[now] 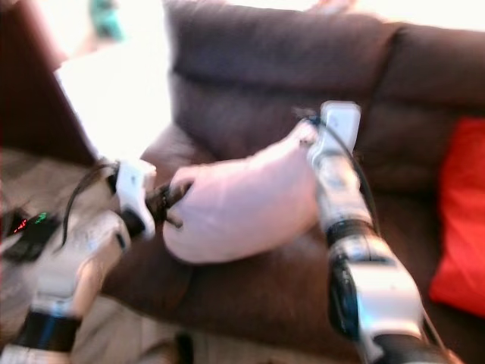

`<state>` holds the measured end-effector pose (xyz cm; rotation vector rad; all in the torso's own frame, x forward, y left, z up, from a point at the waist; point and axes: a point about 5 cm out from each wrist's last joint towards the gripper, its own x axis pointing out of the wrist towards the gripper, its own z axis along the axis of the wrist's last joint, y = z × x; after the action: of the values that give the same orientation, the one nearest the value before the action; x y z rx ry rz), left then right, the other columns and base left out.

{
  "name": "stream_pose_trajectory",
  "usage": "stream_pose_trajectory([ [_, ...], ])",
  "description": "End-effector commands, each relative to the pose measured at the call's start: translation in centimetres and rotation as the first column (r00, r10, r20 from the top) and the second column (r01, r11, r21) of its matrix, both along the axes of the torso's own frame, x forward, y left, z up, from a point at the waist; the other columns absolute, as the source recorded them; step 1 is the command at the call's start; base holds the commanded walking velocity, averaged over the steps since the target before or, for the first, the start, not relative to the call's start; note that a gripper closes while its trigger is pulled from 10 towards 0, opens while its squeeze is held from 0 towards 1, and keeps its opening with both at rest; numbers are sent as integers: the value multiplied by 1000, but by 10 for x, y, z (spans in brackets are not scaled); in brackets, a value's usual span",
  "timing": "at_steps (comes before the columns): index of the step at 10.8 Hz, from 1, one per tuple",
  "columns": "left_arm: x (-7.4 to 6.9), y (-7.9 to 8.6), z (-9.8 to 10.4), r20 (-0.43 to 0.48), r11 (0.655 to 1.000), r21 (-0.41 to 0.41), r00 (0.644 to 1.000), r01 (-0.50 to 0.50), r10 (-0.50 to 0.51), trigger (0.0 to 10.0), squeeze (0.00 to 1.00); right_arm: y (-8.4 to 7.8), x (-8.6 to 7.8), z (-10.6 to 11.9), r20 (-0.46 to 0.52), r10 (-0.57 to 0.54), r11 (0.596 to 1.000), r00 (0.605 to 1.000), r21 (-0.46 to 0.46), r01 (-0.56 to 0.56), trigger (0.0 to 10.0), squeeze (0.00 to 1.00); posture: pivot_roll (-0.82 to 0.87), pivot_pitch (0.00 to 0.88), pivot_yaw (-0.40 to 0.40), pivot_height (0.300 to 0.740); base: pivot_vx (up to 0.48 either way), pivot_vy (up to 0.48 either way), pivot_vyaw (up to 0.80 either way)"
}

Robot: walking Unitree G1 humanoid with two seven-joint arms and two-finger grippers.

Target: Move the pillow to the sofa from floor

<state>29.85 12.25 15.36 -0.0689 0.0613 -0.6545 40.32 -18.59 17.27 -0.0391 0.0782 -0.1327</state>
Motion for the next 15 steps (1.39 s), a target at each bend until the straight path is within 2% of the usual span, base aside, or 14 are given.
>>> stream_pose_trajectory([
  [1, -6, -13, 17, 68, 998, -25, 996, 64, -63, 10000, 0, 12, 8, 23, 67, 51, 999, 996, -3, -51, 10000, 0, 110, 103, -78, 740, 0, 0, 0],
  [4, -6, -5, 26, 103, 994, -82, 992, -71, 79, 10000, 0, 34, 15, 37, 79, 136, 990, 988, 34, -139, 10000, 0, 132, 132, -103, 740, 0, 0, 0],
  [5, -1, 5, 31, 133, 974, -113, 968, -197, 212, 10000, 0, 46, 18, 46, 98, 176, 984, 980, 26, -179, 10000, 0, 143, 145, -116, 740, 0, 0, 0],
  [6, 0, 8, 32, 133, 964, -135, 960, -228, 246, 10000, 0, 51, 18, 50, 103, 190, 980, 976, 36, -195, 10000, 0, 143, 151, -120, 740, 0, 0, 0],
  [7, -4, 8, 34, 123, 955, -161, 955, -248, 269, 10000, 0, 64, 20, 58, 113, 237, 969, 965, 47, -243, 10000, 0, 154, 161, -130, 740, 0, 0, 0],
  [9, -21, -10, 26, 88, 988, -112, 990, -104, 114, 10000, 0, 85, 20, 58, 94, 292, 951, 952, 72, -299, 10000, 0, 168, 174, -149, 740, 0, 0, 0],
  [11, -26, -15, 26, 76, 990, -118, 993, -75, 85, 10000, 0, 93, 18, 53, 73, 322, 941, 944, 79, -328, 10000, 0, 175, 179, -157, 740, 0, 0, 0],
  [12, -28, -18, 26, 75, 990, -119, 994, -70, 80, 10000, 0, 95, 18, 51, 74, 329, 936, 941, 105, -335, 10000, 1000, 177, 178, -160, 740, 0, 0, 0],
  [15, -26, -16, 25, 70, 989, -120, 993, -82, 91, 10000, 0, 95, 17, 50, 72, 328, 935, 942, 117, -335, 10000, 1000, 173, 177, -159, 740, 0, 0, 0],
])
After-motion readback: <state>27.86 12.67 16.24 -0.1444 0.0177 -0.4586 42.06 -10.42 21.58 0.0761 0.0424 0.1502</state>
